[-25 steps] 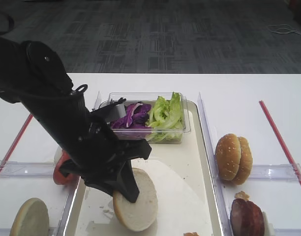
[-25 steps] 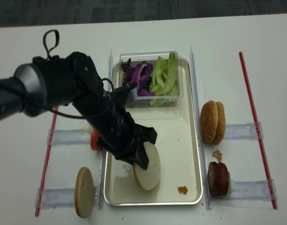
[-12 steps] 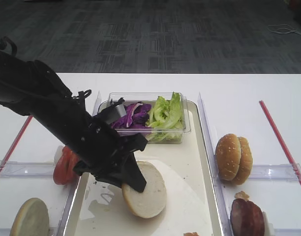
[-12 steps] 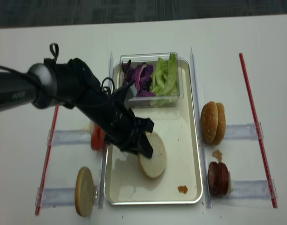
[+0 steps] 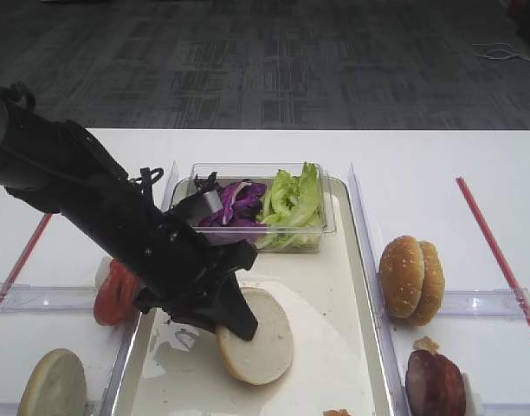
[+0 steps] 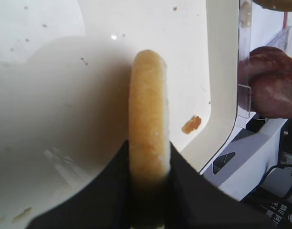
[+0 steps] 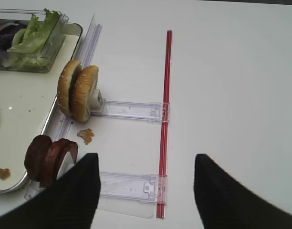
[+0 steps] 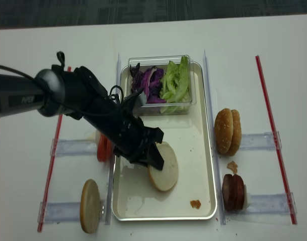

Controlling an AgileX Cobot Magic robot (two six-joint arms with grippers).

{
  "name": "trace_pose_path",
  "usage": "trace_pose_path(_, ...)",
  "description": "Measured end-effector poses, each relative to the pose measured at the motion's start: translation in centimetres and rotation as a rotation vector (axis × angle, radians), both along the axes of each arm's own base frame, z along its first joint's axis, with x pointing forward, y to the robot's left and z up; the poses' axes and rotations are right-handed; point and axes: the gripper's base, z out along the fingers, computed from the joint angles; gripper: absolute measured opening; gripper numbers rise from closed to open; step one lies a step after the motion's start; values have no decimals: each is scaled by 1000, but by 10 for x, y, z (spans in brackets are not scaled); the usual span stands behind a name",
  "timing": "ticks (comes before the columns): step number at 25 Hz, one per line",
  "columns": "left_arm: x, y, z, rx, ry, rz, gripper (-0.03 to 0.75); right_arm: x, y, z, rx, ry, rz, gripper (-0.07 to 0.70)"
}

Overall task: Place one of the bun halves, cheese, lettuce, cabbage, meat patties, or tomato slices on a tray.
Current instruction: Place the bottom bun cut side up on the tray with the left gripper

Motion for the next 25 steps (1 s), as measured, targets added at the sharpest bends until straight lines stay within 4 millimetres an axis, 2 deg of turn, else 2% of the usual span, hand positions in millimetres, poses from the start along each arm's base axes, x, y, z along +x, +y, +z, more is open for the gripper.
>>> trace_pose_path(18, 3, 1, -7, 3, 21, 33, 103, 0, 0, 0, -1, 0, 1, 450)
trace_pose_path(20, 4, 1, -7, 7, 21, 40, 126, 0, 0, 0, -1, 0, 1, 450)
trace_pose_path(25, 4, 1, -8, 10, 22, 47, 266, 0, 0, 0, -1, 0, 1, 450)
